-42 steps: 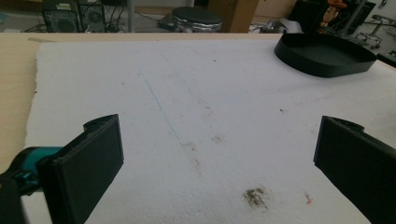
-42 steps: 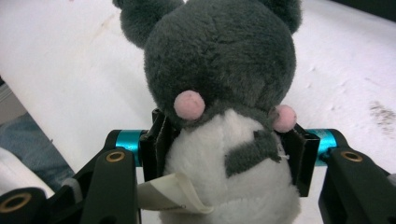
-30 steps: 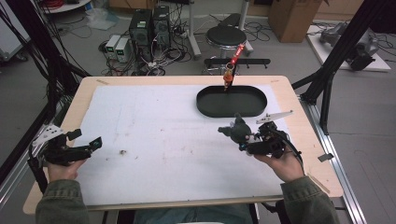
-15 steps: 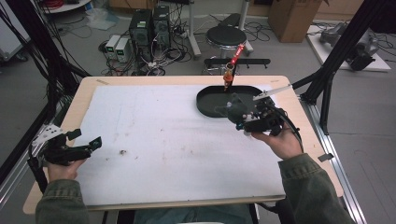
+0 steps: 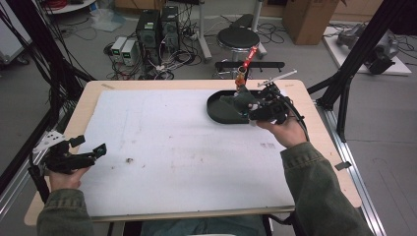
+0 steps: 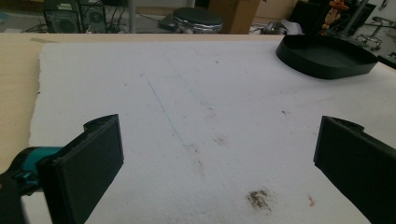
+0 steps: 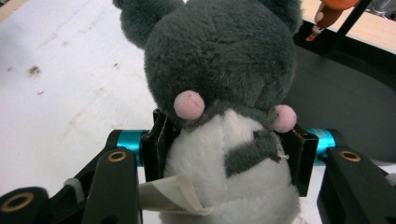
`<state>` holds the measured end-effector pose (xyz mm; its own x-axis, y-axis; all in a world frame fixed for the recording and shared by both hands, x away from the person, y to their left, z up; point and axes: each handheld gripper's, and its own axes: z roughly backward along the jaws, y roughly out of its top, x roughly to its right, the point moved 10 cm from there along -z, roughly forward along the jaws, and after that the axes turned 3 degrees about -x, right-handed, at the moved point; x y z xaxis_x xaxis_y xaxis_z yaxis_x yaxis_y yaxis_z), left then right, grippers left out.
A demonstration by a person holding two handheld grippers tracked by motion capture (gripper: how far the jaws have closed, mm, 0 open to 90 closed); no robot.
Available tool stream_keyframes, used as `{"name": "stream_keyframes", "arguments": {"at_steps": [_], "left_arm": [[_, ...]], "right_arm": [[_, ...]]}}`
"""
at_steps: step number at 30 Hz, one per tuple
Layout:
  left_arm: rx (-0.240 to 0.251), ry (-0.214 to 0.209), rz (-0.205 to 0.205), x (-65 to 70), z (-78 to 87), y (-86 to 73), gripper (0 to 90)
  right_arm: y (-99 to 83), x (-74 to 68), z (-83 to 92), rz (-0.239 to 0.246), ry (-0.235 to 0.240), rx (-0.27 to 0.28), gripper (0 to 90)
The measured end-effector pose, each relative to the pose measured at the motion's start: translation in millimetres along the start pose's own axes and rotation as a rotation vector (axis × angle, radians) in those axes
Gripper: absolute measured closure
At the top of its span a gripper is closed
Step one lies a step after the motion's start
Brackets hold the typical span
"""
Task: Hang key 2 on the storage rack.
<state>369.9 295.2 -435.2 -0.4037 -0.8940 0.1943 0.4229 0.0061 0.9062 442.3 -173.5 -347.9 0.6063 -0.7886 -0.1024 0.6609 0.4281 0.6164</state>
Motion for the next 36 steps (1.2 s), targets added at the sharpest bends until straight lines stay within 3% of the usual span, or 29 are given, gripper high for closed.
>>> {"name": "stream_keyframes", "arguments": {"at_steps": [6, 10, 23, 29, 32, 36], "left_arm": [[0.001, -0.001, 0.000, -0.4, -0.7, 0.2, 1.9], [0.004, -0.001, 0.003, -1.0, -0.3, 0.6, 1.9], [0.010, -0.006, 0.008, -1.1, -1.5, 1.4, 1.9], [0.013, -0.007, 0.011, -0.8, -0.2, 1.7, 1.9], [0.022, -0.008, 0.022, -1.2, 0.8, 2.4, 1.9], [0.042, -0.024, 0.035, -0.3, 2.6, 5.1, 1.9]], "right_arm": [[12.1, 6.2, -9.3, -0.018, -0.002, -0.010, 46.1], [21.2, 11.5, -11.8, -0.008, -0.030, -0.010, 46.1], [43.1, 27.3, -18.4, -0.081, -0.035, -0.005, 46.1], [58.8, 34.0, -23.3, -0.104, -0.047, 0.018, 46.2], [65.2, 36.2, -24.5, -0.135, -0.024, 0.052, 46.4], [66.4, 42.0, -29.8, -0.149, -0.039, 0.048, 46.8]]}}
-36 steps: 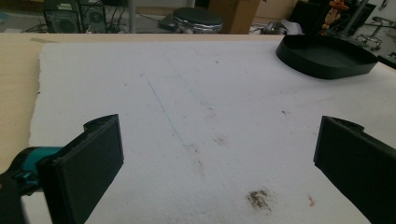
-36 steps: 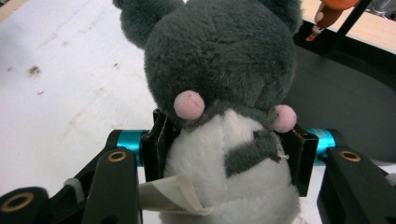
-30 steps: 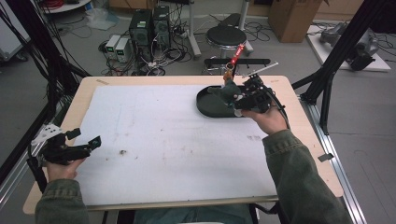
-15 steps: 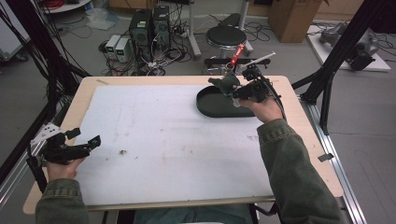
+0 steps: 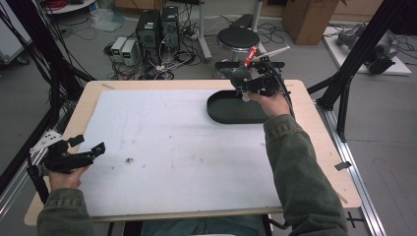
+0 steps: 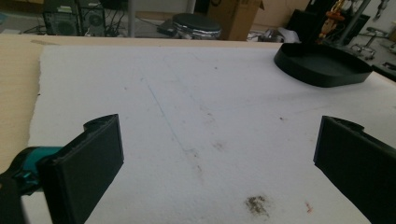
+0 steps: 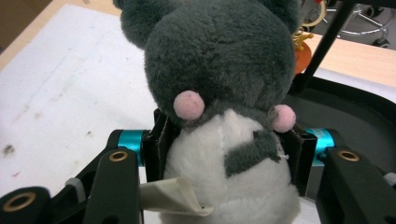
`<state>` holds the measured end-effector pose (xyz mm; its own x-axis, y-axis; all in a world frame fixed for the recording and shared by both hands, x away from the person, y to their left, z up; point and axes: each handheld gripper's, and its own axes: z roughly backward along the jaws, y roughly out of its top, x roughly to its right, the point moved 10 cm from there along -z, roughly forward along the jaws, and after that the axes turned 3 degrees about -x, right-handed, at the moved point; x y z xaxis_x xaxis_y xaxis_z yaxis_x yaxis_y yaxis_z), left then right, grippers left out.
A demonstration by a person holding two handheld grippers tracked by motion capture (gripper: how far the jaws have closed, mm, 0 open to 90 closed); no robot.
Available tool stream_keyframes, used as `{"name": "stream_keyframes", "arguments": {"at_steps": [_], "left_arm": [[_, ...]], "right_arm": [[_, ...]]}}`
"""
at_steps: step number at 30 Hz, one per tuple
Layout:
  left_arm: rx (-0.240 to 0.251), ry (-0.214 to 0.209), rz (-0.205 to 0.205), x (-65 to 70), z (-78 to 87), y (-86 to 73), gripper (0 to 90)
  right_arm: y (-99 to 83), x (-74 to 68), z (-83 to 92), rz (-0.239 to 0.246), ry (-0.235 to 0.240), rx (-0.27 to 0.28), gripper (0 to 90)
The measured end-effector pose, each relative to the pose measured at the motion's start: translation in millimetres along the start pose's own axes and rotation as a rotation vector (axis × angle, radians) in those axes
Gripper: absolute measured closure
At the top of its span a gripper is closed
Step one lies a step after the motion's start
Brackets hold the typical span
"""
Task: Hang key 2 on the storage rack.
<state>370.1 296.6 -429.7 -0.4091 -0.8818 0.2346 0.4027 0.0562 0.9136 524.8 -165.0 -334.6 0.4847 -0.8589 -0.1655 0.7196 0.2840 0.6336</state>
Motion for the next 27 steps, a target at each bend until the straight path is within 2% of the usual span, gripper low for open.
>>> {"name": "stream_keyframes", "arguments": {"at_steps": [2, 5, 9, 15, 19, 22, 23, 27], "left_arm": [[0.011, -0.005, 0.011, 0.5, 0.5, 1.4, 1.9], [0.008, -0.004, 0.010, 0.0, 0.1, 0.9, 1.9], [0.004, -0.004, 0.006, 0.3, -0.1, 0.4, 1.9], [0.005, 0.000, 0.012, -1.7, -0.7, 0.1, 1.9], [0.007, -0.001, 0.010, -1.8, -0.3, 0.4, 1.9], [0.014, -0.002, 0.011, -1.7, 0.5, 1.2, 1.9], [0.016, 0.000, 0.009, -2.1, 0.8, 1.4, 1.9], [0.021, -0.001, 0.013, -3.0, 1.6, 2.0, 1.9]], "right_arm": [[1.9, 0.1, -5.4, 0.041, -0.024, 0.001, 46.8], [7.1, -0.1, -10.9, 0.047, -0.045, 0.011, 46.9], [17.0, 2.8, -17.7, 0.037, -0.090, 0.022, 46.9], [34.6, 4.6, -26.5, 0.014, -0.125, 0.056, 46.9], [37.5, 5.3, -40.3, 0.042, -0.194, 0.047, 46.5], [41.2, 8.2, -47.2, 0.099, -0.278, 0.064, 45.4], [41.6, 8.4, -47.3, 0.098, -0.291, 0.066, 44.1], [46.2, 14.9, -40.0, 0.116, -0.364, 0.107, 29.1]]}}
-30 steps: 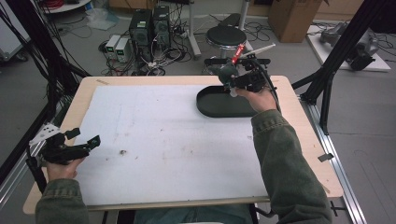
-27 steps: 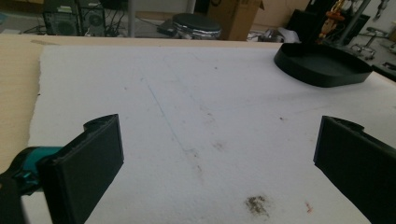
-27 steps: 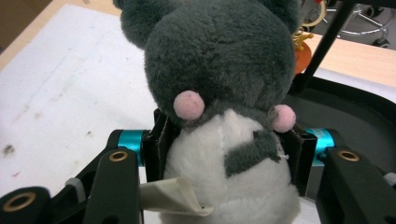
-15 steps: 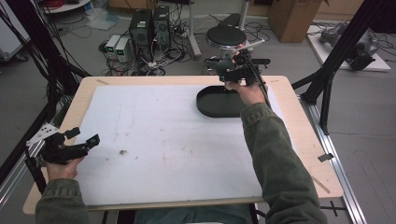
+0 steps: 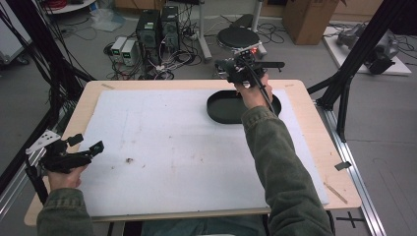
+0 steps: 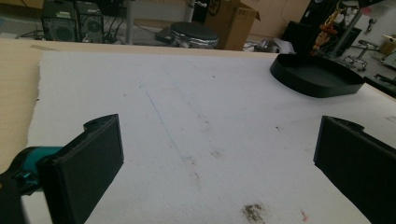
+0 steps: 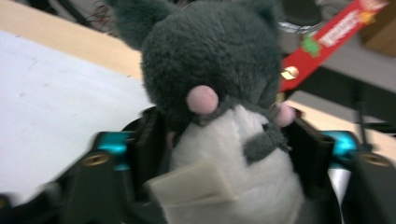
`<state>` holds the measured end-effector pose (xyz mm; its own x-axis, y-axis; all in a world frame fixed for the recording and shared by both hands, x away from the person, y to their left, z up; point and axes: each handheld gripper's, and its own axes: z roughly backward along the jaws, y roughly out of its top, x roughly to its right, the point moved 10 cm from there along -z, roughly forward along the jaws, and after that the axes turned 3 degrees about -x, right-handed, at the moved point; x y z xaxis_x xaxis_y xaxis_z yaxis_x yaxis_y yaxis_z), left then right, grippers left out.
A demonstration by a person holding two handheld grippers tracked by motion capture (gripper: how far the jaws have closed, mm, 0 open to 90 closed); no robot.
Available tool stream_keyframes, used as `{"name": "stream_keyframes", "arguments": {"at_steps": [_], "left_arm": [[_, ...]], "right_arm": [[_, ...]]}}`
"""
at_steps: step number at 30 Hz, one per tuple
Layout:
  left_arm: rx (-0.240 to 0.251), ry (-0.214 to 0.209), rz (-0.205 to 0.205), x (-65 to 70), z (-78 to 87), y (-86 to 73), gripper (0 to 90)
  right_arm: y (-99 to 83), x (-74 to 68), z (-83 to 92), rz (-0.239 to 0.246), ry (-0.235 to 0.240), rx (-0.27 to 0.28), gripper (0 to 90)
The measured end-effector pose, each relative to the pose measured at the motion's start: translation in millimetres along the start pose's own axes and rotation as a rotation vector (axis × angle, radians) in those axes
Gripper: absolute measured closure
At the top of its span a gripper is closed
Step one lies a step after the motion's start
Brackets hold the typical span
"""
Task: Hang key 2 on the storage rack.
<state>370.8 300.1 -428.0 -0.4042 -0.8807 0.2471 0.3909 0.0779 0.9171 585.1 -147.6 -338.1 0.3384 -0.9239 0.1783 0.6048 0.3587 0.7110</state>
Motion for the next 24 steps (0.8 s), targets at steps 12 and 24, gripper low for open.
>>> {"name": "stream_keyframes", "arguments": {"at_steps": [12, 24], "left_arm": [[-0.006, -0.002, -0.001, 0.8, -1.0, -0.7, 1.9], [-0.006, -0.001, -0.002, 0.6, -0.9, -0.8, 1.9]], "right_arm": [[-5.4, 4.6, 18.3, -0.025, 0.031, 0.018, 18.7], [-7.3, -2.6, 30.1, 0.003, 0.138, 0.037, 0.5]]}}
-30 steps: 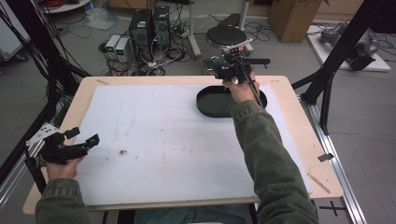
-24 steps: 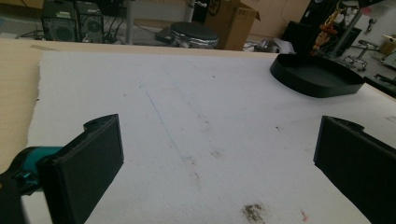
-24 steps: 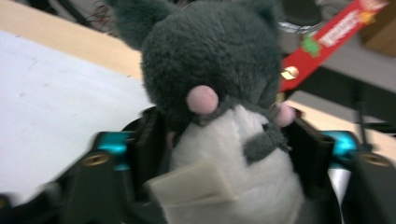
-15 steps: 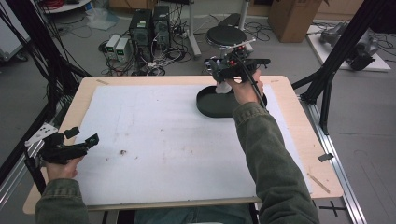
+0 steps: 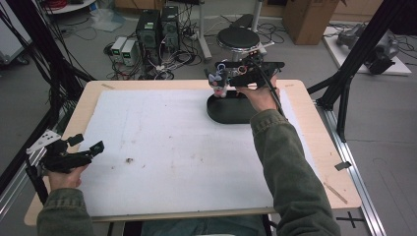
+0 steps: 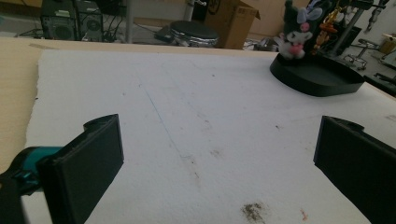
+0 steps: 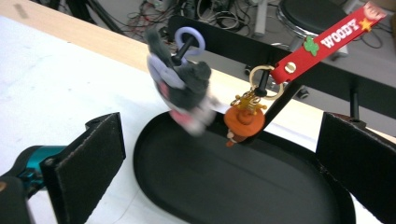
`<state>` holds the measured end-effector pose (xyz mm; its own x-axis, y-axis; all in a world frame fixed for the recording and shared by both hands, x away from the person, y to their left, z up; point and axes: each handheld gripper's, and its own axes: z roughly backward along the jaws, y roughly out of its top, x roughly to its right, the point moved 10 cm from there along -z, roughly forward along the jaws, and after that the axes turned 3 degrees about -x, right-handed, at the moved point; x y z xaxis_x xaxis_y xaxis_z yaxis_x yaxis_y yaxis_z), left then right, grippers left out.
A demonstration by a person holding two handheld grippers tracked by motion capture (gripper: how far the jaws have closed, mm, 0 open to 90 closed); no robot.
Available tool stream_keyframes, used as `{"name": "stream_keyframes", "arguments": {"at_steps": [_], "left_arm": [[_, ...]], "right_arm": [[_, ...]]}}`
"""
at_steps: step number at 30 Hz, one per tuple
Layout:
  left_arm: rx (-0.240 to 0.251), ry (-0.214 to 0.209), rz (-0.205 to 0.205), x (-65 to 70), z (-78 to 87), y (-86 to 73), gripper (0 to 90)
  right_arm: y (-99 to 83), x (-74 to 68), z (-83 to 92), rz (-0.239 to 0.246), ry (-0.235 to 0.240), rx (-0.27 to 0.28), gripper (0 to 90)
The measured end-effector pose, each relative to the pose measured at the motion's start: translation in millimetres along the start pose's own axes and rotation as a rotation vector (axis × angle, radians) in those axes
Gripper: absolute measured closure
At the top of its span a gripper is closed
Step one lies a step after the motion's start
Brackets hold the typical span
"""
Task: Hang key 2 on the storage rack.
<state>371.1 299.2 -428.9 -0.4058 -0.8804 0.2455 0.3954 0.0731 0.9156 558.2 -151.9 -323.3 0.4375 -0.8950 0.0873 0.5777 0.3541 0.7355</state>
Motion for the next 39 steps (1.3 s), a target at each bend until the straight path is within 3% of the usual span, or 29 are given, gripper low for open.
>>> {"name": "stream_keyframes", "arguments": {"at_steps": [8, 10, 17, 20, 29, 39], "left_arm": [[0.000, 0.000, -0.001, 0.6, 0.1, 0.1, 1.9], [0.003, -0.001, -0.001, 0.9, 0.3, 0.3, 1.9], [-0.002, 0.001, -0.003, 0.9, 0.1, -0.2, 1.9], [-0.002, 0.002, -0.003, 0.9, 0.2, -0.4, 1.9], [-0.001, 0.006, -0.005, 0.5, 1.0, -0.2, 1.9], [-0.028, 0.015, -0.025, 0.8, -1.7, -3.6, 1.9]], "right_arm": [[-5.5, -7.8, 22.0, 0.011, 0.076, 0.006, 0.6], [-7.7, -9.1, 26.2, -0.008, 0.096, 0.034, 0.6], [-26.6, -7.6, 28.0, -0.036, 0.122, 0.049, 0.6], [-34.7, -5.6, 27.3, -0.031, 0.113, 0.008, 0.6], [-49.8, 3.5, 41.1, -0.059, 0.098, 0.073, 0.6], [-85.2, 16.2, 49.6, -0.065, 0.095, 0.079, 0.6]]}}
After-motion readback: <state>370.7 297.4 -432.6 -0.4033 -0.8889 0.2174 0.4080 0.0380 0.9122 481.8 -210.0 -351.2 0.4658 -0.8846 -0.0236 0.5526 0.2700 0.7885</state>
